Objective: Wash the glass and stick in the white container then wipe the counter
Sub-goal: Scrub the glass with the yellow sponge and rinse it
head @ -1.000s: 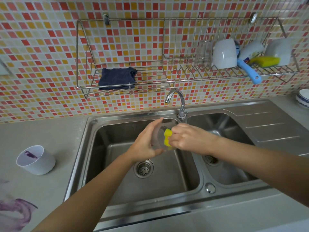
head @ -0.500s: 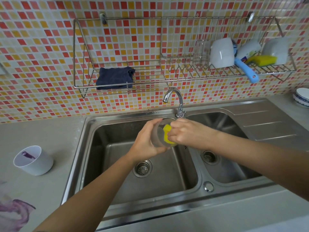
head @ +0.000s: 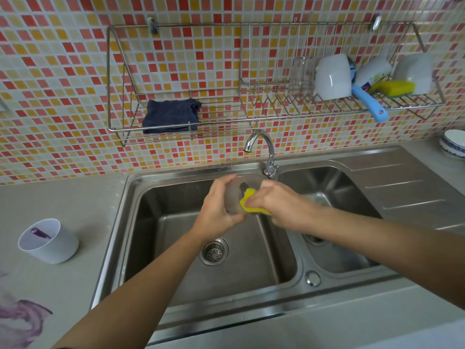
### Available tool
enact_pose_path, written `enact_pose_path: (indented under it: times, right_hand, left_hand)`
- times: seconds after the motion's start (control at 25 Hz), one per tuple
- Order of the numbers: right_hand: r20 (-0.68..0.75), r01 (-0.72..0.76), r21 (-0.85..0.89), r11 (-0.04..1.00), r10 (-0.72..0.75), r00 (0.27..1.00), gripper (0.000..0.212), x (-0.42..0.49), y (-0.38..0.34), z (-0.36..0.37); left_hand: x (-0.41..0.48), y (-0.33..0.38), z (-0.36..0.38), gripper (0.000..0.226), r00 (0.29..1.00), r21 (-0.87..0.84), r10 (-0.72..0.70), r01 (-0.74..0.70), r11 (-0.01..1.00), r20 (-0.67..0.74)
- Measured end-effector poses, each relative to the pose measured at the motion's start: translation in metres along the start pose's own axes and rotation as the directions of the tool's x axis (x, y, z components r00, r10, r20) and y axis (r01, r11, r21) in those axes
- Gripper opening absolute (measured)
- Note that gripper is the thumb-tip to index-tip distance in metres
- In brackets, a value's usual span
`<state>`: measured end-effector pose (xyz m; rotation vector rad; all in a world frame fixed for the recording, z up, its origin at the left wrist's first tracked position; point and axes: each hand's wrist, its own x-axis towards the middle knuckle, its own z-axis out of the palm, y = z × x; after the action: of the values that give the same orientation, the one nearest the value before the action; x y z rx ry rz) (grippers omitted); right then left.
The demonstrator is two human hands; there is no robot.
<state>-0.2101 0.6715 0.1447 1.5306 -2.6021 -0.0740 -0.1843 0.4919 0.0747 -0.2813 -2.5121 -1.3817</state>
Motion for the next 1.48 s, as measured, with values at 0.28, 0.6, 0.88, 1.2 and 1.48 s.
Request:
enact_pose_path:
  times: [0.28, 0.6, 0.88, 1.2, 1.48]
  right_hand:
    - [0.103, 0.076, -0.207, 0.975, -0.056, 0.993, 0.028, -0.001, -0.003, -0.004]
    - [0.077, 0.351, -0.487, 0.800, -0.361, 0.929, 0.014, -0.004, 0.012, -0.015]
    - [0.036, -0.075, 0.274, 0.959, 0.068, 0.997, 0.034, -0.002, -0.005, -0.002]
    - [0.037, -0.328, 0.479, 0.814, 0.355, 0.934, 0.031, -0.004, -0.011, -0.016]
    - [-0.448, -0.249, 0.652, 0.716, 0.628, 0.636, 0.031, 0.071, 0.031, -0.059]
  left_hand:
    - [-0.007, -0.003, 0.011, 0.087, 0.998, -0.110, -0.046, 0.040, 0.993, -0.049]
    - [-0.005, -0.008, -0.004, 0.098, 0.982, -0.030, 0.043, -0.038, 0.999, 0.182]
    - [-0.009, -0.005, 0.002, 0.086, 0.997, -0.008, -0.056, 0.056, 0.998, -0.061]
    - [-0.007, -0.016, -0.005, 0.088, 0.988, 0.044, -0.145, 0.148, 0.988, -0.060]
    - [0.007, -0.009, -0.023, 0.085, 0.936, -0.194, -0.327, 0.300, 0.934, -0.130]
